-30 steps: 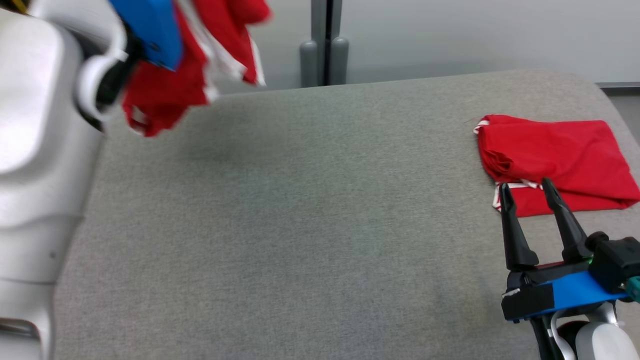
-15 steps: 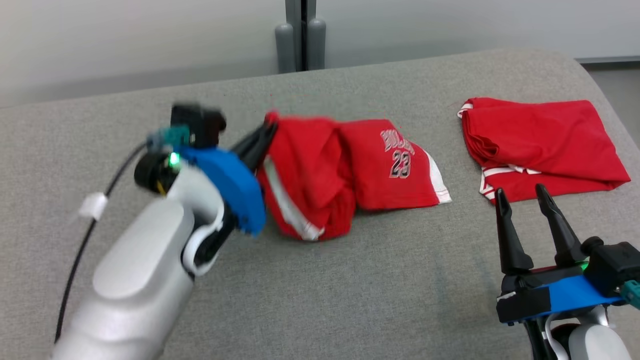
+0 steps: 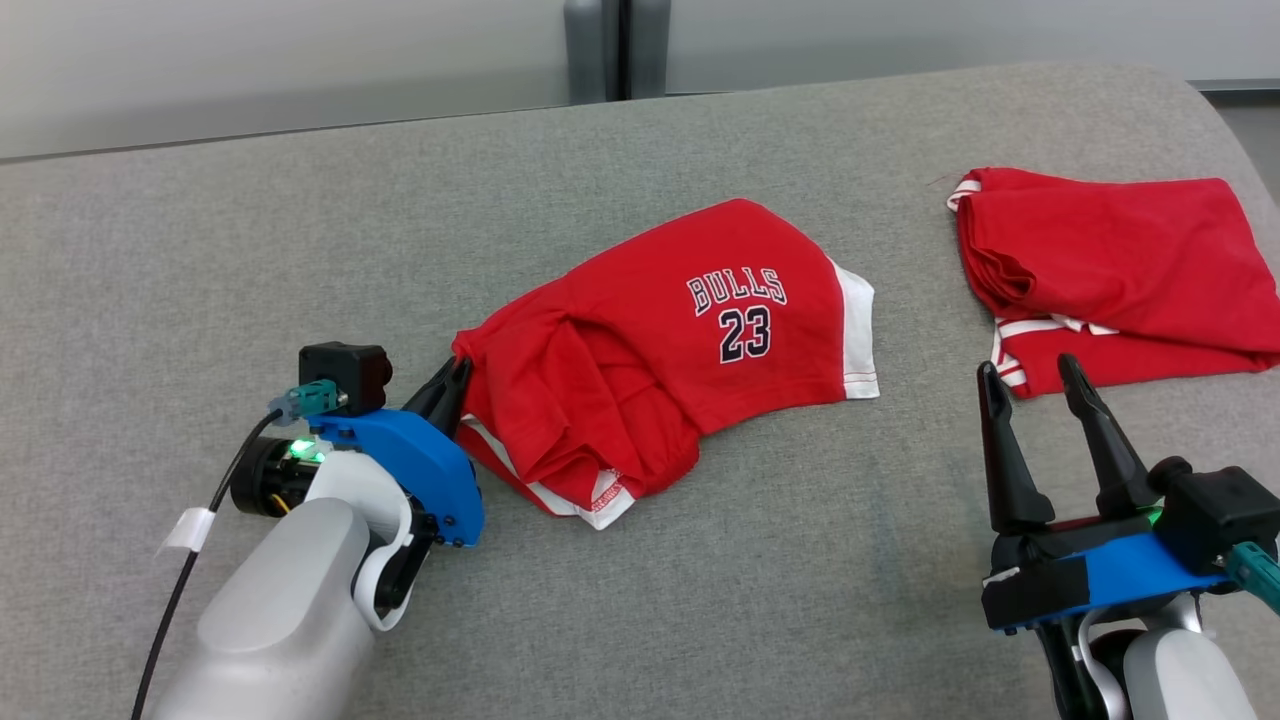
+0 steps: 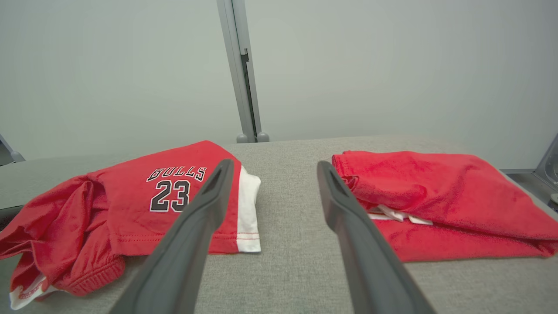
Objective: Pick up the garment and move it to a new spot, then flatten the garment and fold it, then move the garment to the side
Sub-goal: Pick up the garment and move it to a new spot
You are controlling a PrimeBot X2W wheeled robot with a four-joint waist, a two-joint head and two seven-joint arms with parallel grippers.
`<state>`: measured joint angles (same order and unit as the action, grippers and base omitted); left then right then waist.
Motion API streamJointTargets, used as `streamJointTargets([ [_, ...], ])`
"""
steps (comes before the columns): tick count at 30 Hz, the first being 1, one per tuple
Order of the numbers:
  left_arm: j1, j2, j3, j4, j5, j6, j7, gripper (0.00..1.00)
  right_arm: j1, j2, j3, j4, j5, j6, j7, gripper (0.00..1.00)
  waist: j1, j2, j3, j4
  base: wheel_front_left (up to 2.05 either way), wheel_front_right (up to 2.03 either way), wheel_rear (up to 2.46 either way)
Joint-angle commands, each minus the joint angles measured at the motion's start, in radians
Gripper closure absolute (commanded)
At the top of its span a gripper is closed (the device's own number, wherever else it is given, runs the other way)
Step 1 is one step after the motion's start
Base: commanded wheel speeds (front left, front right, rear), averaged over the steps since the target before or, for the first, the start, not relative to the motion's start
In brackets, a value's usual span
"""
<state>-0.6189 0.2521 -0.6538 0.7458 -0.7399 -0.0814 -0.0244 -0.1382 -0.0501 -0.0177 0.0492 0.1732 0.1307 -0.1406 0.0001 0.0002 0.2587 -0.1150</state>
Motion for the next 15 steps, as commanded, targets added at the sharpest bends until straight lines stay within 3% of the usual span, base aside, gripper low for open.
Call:
streamJointTargets([
  [1,-0.023,-0.006,0.010,0.013,-0.006,-0.005,-0.023,0.69,-0.013,-0.001,0.000,0.009,0.001,0.000,-0.006,0.00,-0.0001,-0.0002,0.001,0.007,0.00,0.00,0.00],
  [2,-0.029,-0.011,0.011,0.020,-0.001,-0.004,-0.041,0.19,-0.017,-0.001,0.001,0.013,0.000,0.000,-0.007,0.00,-0.0001,-0.0002,0.000,0.010,0.00,0.00,0.00],
  [3,-0.033,-0.018,0.014,0.025,0.000,-0.004,-0.059,0.00,-0.020,-0.001,0.001,0.016,0.000,0.000,-0.008,0.00,-0.0001,-0.0002,-0.002,0.013,0.00,0.00,0.00],
  [15,-0.056,-0.043,-0.004,0.036,0.041,-0.012,-0.203,0.00,0.003,-0.001,-0.028,0.052,-0.022,0.000,-0.009,0.00,-0.0001,-0.0002,-0.095,0.081,0.00,0.00,0.00],
])
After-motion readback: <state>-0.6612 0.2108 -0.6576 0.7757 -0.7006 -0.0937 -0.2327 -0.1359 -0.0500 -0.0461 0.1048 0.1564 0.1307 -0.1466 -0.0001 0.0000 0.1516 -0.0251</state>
